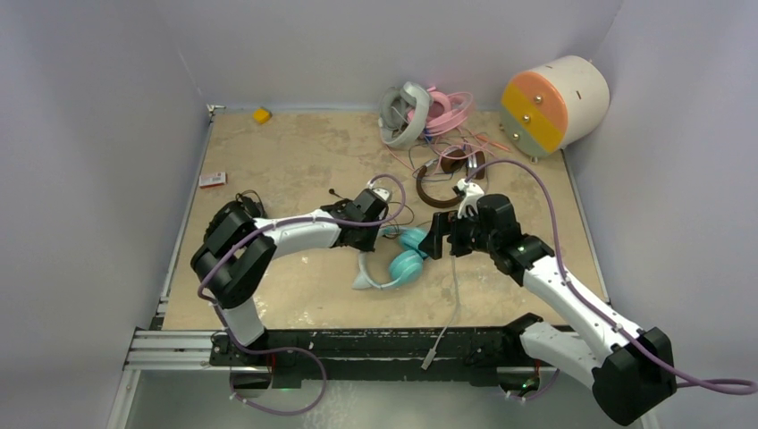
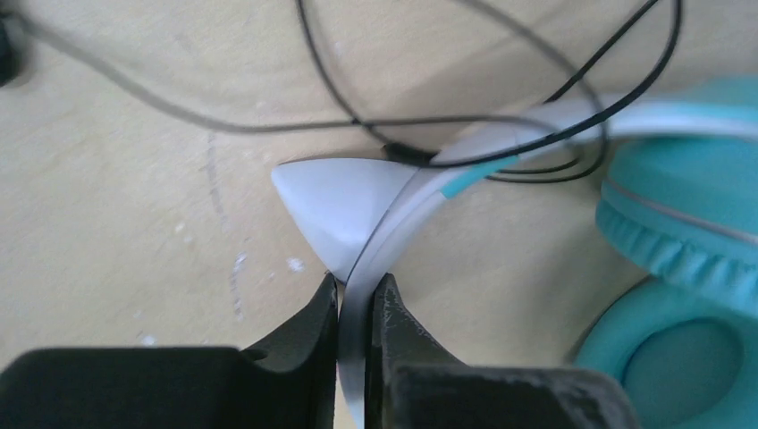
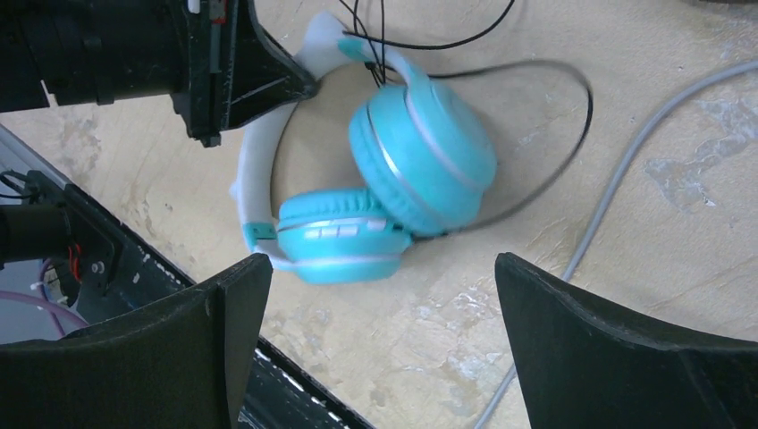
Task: Wrap the headphones
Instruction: Pick up the headphones from the center of the board.
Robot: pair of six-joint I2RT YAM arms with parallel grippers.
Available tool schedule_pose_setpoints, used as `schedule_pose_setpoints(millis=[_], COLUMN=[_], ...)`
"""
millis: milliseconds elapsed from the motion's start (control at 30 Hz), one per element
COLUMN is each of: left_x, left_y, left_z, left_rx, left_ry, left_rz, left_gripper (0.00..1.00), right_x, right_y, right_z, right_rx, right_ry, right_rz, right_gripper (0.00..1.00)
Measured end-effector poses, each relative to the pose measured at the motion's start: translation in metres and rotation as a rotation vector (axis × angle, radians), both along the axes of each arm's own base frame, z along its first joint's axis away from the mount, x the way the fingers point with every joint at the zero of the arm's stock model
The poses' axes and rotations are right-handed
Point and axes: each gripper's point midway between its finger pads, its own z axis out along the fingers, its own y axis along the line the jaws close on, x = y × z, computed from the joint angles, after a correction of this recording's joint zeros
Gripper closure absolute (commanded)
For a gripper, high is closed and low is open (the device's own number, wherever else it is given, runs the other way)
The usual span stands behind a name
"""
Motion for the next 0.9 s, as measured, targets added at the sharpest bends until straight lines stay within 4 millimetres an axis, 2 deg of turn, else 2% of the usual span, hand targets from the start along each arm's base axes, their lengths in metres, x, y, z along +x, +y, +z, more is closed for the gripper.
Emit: schedule_pose_setpoints(millis=[100,200,400,500,733,900], left_x=[-0.005,-0.012,-0.034,-0.043,-0.06,-0.078], left_y=[0.015,0.03,0.049,0.054,0.074,0.073], left_z=[0.006,0.023,0.077,0.105,0.159,0.183], left_rx=[0.059,0.121,0.177,0.166,0.127,0.037], left_ry=[-0.021,-0.059,-0.132,-0.162,-0.228,-0.251], left_rz=[0.039,0.06,0.05,0.04,-0.016,-0.125], left_gripper=[1.0,1.0,1.0,1.0,1.0,1.0], right_x=[0.0,0.0,0.006,0.008,0.017,0.021], right_y=[0.0,0.0,0.001,0.003,0.013,0.018], right_z=[0.004,0.015,0.067,0.087,0.102,0.109], right_rx=[-0.004,-0.001,0.04,0.064,0.083,0.098], right_ry=[-0.004,-0.018,-0.153,-0.213,-0.246,-0.272], right_rz=[0.006,0.011,0.02,0.031,0.074,0.088], right_gripper=[0.02,0.01,0.01,0.01,0.03,0.04])
